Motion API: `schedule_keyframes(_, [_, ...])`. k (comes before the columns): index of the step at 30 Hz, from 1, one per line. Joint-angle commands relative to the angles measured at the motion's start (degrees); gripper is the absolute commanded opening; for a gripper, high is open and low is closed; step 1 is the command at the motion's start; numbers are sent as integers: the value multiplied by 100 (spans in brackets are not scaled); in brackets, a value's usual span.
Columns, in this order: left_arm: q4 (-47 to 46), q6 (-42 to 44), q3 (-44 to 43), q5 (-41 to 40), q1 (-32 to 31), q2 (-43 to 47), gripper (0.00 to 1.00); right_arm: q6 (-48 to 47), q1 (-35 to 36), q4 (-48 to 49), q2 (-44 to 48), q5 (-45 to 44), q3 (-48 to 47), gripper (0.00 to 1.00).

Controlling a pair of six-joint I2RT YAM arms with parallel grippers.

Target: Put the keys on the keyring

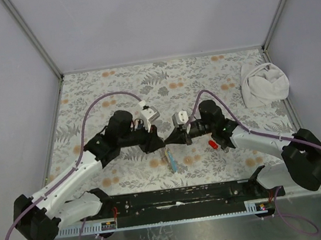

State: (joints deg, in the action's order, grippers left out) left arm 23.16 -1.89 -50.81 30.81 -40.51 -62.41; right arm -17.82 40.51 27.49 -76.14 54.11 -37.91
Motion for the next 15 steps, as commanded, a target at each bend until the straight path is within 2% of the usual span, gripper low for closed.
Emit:
schedule_keyframes(1, [-2072, -936, 965, -433, -45, 646, 24, 549, -117, 768, 237, -377, 91, 0])
schedule_keyframes(6, [-3989, -1340, 2410, -1091, -45, 1830, 31, 1012, -148, 1343, 234, -600, 329, 0])
schedule_keyframes(10, [-5303, -1378, 3450, -1319, -36, 2604, 35, 1480, -149, 2079, 152, -635, 584, 0])
schedule_keyframes(15, [-6397, -1200, 4127, -1044, 7, 2540, 36, 1780, -150, 2448, 90, -575, 785, 0])
